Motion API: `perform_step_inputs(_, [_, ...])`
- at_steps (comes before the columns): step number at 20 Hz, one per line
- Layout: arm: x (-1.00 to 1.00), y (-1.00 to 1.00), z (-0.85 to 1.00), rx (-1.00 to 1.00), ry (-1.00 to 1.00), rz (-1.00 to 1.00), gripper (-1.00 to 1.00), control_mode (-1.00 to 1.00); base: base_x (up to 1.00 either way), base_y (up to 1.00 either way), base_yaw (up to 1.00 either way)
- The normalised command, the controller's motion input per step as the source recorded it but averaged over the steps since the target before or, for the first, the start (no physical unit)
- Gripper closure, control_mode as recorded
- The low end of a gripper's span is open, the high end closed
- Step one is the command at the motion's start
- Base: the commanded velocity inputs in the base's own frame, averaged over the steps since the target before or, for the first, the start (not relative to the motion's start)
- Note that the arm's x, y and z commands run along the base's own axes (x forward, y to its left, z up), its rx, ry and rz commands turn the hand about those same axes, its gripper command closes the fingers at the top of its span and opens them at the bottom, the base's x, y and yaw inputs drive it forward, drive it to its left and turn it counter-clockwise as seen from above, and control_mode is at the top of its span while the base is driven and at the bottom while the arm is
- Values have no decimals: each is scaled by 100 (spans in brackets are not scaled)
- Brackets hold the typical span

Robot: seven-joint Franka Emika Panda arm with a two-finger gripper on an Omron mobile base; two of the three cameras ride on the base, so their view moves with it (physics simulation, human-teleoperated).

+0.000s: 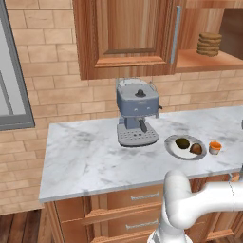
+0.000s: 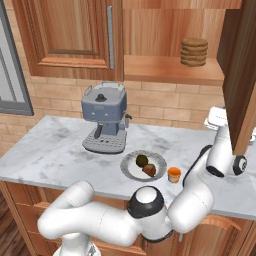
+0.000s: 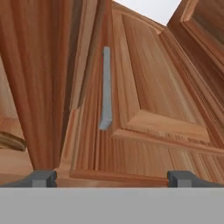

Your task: Pick the avocado and bread from the counter and place them on the plate. Then pick the jam from the cabinet and place it next to the plate. Lastly close the cabinet door.

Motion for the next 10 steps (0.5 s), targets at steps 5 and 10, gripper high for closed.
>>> perform_step_inputs(5, [-6, -4, -6, -7, -2, 0, -100, -100, 0, 0, 0])
perform_step_inputs(10, [-45, -8, 14, -18, -32, 3, -100, -100, 0, 0, 0])
